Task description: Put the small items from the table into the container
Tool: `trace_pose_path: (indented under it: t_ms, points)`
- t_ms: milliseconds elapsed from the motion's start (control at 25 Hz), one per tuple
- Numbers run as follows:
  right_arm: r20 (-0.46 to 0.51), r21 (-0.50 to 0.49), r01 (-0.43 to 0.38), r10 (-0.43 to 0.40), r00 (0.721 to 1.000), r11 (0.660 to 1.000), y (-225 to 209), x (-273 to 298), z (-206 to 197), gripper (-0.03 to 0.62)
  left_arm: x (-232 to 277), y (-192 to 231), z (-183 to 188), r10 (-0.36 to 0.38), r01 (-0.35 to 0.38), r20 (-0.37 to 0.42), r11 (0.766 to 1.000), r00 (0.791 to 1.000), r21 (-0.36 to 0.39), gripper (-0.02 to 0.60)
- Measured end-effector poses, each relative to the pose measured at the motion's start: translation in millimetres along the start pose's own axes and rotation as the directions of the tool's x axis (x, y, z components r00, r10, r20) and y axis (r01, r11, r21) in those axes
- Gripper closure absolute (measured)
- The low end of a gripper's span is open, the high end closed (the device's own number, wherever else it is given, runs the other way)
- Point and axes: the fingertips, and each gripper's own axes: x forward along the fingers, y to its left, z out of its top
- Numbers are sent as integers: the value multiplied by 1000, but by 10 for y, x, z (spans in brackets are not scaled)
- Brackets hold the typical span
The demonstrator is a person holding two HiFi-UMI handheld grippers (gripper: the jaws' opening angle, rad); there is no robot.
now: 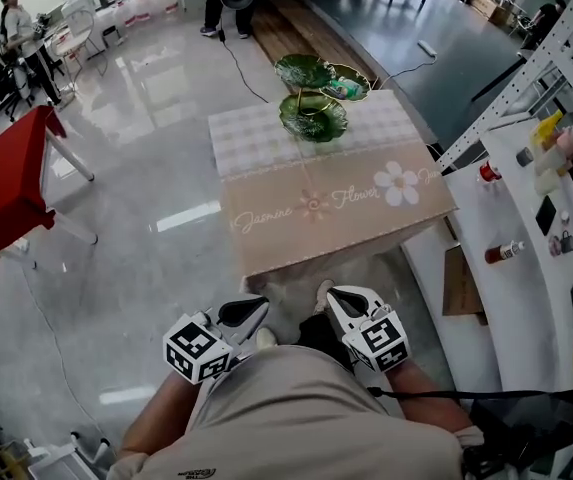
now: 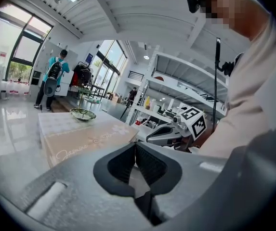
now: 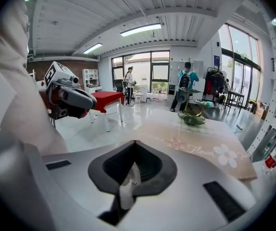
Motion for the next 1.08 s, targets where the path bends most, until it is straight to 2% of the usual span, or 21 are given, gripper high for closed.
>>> trace_pose_path:
  t_ms: [240, 520, 1080]
  points:
    - [3, -61, -18, 19, 1000, 998, 184, 12, 129, 579, -178, -26, -102, 19, -19, 14, 999, 1000, -26, 574]
    - [5, -68, -35, 35, 999, 997, 278, 2, 111, 579, -211, -59, -123, 19, -18, 22, 999, 1000, -26, 574]
    - [12, -63, 2, -1, 1000, 998, 20, -30, 90, 579, 13, -43, -31, -15, 15, 23, 1000, 1000, -15, 574]
